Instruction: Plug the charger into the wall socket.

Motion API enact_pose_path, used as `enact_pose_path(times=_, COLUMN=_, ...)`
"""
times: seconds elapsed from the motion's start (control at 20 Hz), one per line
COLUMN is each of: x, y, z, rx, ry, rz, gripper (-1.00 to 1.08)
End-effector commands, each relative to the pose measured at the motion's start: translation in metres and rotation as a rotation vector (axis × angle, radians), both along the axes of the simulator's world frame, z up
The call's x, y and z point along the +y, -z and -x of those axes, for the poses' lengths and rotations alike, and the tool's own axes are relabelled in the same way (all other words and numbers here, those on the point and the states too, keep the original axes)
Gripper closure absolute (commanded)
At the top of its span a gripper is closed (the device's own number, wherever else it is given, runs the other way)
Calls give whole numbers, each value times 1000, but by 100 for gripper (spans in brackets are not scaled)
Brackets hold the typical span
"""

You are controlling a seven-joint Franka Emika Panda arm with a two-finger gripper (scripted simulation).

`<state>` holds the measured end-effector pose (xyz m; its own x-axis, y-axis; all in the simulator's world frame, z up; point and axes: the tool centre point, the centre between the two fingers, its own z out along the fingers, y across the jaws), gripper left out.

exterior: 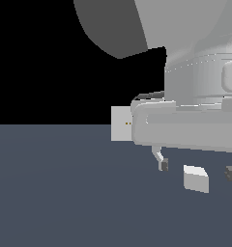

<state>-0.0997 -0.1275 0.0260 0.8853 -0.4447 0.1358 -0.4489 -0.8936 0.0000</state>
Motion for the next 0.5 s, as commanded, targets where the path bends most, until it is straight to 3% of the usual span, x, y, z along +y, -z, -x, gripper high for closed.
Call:
enact_pose_path(times=0.0, x=0, y=8, z=0, rx=-1, ry=0, rz=0, gripper=-92)
enact_pose_path(times=0.25, x=0, y=14, z=-1, rx=-1, ry=0, rz=0, gripper=-92)
enact_pose_path(times=0.3, x=0, y=14, z=-1, rx=-1, ry=0, rz=0, gripper=108)
enact_pose_path(times=0.45, x=0, y=14, z=-1, rx=-1, ry=0, rz=0, gripper=108)
